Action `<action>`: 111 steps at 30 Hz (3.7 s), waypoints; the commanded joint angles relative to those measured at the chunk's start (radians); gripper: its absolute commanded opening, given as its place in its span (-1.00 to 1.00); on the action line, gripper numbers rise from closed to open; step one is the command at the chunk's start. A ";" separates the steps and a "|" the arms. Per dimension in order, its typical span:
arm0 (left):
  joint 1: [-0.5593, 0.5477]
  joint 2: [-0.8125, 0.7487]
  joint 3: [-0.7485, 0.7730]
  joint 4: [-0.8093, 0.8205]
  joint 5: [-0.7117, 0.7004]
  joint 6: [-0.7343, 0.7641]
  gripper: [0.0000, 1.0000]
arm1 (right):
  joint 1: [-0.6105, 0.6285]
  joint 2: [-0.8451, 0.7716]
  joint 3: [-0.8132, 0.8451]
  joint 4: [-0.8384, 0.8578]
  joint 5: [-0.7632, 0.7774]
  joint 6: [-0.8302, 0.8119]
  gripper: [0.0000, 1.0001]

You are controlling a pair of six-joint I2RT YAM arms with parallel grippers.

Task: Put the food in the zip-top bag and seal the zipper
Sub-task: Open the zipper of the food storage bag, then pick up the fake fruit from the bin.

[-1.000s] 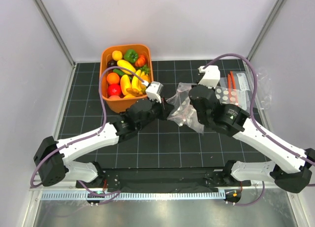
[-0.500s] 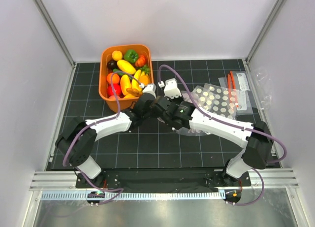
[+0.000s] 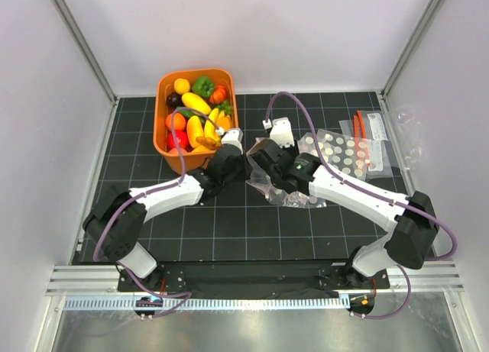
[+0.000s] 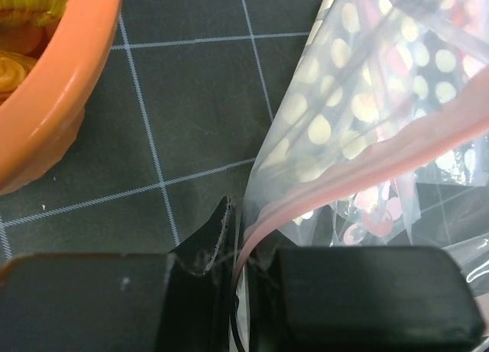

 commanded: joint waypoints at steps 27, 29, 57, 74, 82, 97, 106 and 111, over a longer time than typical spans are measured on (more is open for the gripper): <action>-0.041 -0.066 0.028 -0.022 -0.136 0.088 0.11 | -0.142 -0.203 -0.078 -0.004 -0.005 0.090 -0.82; -0.058 -0.085 0.020 -0.019 -0.150 0.109 0.29 | -0.142 -0.198 -0.079 0.003 -0.016 0.089 -0.84; -0.061 -0.329 -0.021 -0.034 -0.027 0.201 0.76 | -0.133 -0.109 -0.058 0.020 -0.089 0.078 -0.98; 0.210 -0.225 0.344 -0.508 -0.311 0.060 0.99 | -0.135 -0.096 -0.089 0.082 -0.121 0.076 -0.99; 0.431 0.070 0.588 -0.594 -0.176 -0.088 0.99 | -0.133 -0.100 -0.110 0.109 -0.160 0.081 -0.98; 0.548 0.449 0.813 -0.360 -0.053 -0.216 0.93 | -0.132 -0.083 -0.112 0.125 -0.197 0.107 -0.98; 0.586 0.579 0.853 -0.225 -0.038 -0.292 0.62 | -0.135 -0.086 -0.113 0.120 -0.193 0.110 -0.98; 0.591 0.533 0.745 -0.052 -0.004 -0.263 -0.13 | -0.135 -0.076 -0.124 0.143 -0.198 0.104 -0.98</action>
